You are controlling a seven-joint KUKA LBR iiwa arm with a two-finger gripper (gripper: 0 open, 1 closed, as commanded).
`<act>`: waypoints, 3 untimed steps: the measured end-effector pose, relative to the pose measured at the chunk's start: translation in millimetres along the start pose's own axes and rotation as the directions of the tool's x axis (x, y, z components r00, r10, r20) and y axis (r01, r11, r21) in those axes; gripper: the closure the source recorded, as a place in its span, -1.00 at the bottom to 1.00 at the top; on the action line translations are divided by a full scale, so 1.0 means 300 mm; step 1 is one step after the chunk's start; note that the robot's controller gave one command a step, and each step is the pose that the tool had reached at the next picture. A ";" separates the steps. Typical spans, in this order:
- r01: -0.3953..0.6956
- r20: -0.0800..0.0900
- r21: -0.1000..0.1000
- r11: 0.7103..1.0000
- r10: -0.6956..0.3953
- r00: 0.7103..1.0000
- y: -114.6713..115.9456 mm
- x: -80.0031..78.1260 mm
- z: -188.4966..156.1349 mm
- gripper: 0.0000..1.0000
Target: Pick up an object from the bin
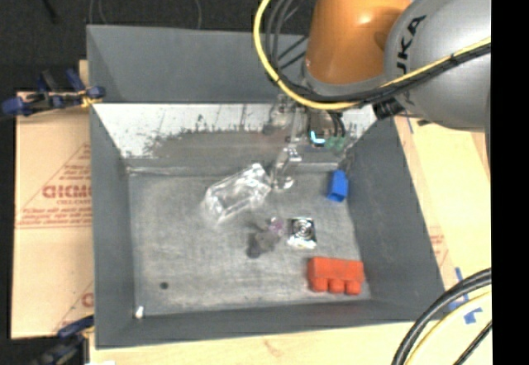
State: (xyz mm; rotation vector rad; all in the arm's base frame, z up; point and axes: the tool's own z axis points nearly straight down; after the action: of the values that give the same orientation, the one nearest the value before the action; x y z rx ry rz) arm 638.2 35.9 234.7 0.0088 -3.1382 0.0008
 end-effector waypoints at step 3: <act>0.440 0.010 0.004 0.898 -0.440 0.898 0.099 0.043 0.071 1.00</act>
Offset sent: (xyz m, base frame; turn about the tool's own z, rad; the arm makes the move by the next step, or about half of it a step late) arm -0.0134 0.0030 -0.1410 -0.1630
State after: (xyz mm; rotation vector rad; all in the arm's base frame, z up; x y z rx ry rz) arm 625.2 65.3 213.5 0.7198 -3.0654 0.0020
